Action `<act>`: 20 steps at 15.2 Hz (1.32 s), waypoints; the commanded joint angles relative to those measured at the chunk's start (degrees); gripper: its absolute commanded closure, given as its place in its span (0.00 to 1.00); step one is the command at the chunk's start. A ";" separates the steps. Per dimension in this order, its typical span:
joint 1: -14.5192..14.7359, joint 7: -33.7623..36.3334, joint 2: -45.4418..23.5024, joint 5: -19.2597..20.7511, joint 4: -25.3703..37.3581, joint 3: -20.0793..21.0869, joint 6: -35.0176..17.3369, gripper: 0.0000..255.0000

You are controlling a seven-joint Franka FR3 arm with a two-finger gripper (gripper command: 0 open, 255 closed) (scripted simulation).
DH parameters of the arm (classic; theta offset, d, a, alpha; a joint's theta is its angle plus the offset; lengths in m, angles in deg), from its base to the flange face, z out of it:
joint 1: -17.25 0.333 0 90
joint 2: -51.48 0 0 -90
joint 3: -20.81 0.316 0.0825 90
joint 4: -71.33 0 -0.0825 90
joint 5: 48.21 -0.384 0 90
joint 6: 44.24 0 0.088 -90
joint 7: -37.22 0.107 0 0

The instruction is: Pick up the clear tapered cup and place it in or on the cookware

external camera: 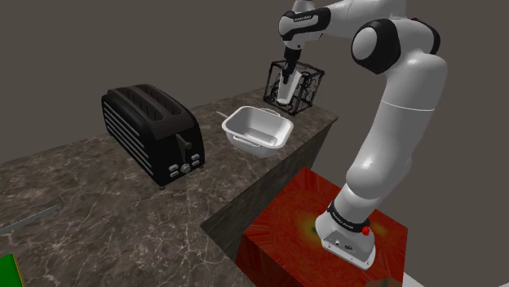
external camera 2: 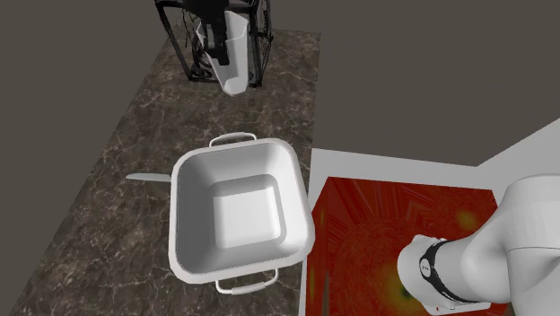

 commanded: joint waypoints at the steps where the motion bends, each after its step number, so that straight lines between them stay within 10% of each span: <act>1: -0.05 -0.14 0.07 0.00 1.53 -0.04 1.57 1.00; 14: -0.47 -0.92 -0.62 -0.35 12.10 -0.21 11.45 1.00; 20: 4.78 7.02 9.54 3.68 1.60 2.55 11.24 1.00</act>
